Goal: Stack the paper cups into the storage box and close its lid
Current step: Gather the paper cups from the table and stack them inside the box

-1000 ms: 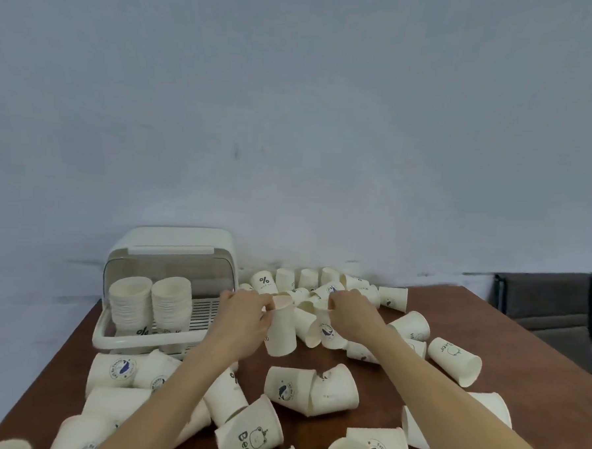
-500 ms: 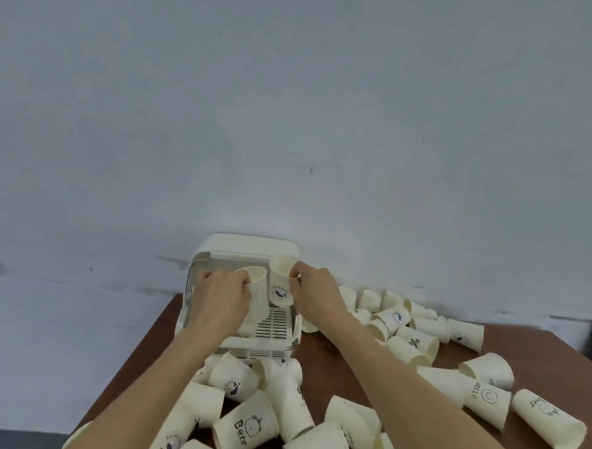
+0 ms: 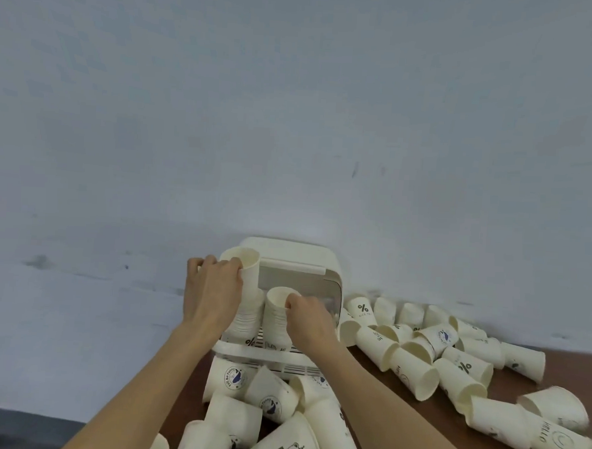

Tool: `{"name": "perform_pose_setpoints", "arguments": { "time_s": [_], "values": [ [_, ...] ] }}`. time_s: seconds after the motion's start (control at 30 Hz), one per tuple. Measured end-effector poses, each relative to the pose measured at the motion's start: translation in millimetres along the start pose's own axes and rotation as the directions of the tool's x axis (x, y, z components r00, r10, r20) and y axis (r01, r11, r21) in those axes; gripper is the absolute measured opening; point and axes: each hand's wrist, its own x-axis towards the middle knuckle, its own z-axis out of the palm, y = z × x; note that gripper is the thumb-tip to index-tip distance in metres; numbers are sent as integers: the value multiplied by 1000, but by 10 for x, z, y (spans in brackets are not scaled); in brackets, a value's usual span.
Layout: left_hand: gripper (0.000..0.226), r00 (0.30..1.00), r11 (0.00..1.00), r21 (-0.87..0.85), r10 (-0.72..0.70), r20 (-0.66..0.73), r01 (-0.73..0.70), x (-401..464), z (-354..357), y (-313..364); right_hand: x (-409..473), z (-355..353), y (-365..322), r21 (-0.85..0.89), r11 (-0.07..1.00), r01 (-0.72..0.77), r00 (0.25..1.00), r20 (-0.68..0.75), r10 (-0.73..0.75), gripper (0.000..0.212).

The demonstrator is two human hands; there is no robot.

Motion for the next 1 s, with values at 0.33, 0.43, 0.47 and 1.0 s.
{"name": "perform_pose_setpoints", "arguments": {
  "time_s": [0.33, 0.43, 0.47, 1.0],
  "values": [
    [17, 998, 996, -78, 30, -59, -35, 34, 234, 28, -166, 81, -39, -91, 994, 55, 998, -12, -56, 17],
    [26, 994, 997, 30, 64, 87, -67, 31, 269, 26, -202, 37, -43, -79, 995, 56, 998, 21, -55, 15],
    [29, 988, 997, 45, 61, 139, -68, 14, 298, 13, -209, 26, -45, -79, 995, 59, 998, 40, -56, 14],
    [33, 882, 979, 174, 13, 471, -107, -154, 324, 169, -361, -59, -7, -25, 998, 49, 989, 142, -45, 71]
  ]
}}
